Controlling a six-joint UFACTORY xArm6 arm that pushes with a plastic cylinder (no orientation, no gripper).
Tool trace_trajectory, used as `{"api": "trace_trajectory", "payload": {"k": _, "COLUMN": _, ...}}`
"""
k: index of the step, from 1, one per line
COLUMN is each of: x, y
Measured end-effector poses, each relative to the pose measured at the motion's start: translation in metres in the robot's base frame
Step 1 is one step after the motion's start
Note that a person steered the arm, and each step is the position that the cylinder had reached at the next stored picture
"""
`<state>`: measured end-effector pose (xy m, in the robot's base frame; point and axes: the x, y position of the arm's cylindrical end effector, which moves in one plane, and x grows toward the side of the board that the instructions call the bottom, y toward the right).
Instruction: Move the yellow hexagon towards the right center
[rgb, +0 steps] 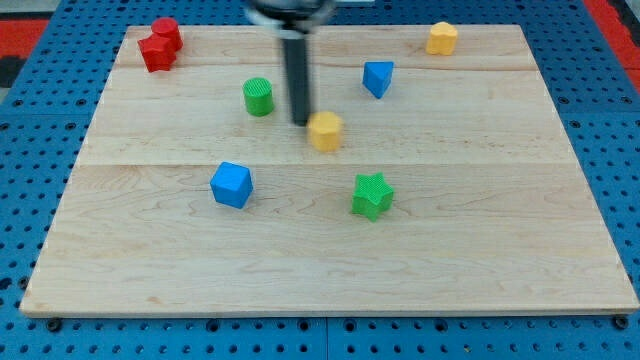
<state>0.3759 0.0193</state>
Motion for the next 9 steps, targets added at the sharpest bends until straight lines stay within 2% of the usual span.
{"api": "trace_trajectory", "payload": {"k": 1, "x": 0.015, "y": 0.003}}
{"api": "trace_trajectory", "payload": {"k": 2, "x": 0.018, "y": -0.058}}
{"api": "trace_trajectory", "payload": {"k": 4, "x": 0.069, "y": 0.050}}
{"api": "trace_trajectory", "payload": {"k": 5, "x": 0.065, "y": 0.102}}
{"api": "trace_trajectory", "payload": {"k": 6, "x": 0.061, "y": 0.025}}
{"api": "trace_trajectory", "payload": {"k": 7, "x": 0.045, "y": 0.062}}
{"api": "trace_trajectory", "payload": {"k": 8, "x": 0.046, "y": 0.147}}
{"api": "trace_trajectory", "payload": {"k": 9, "x": 0.041, "y": 0.104}}
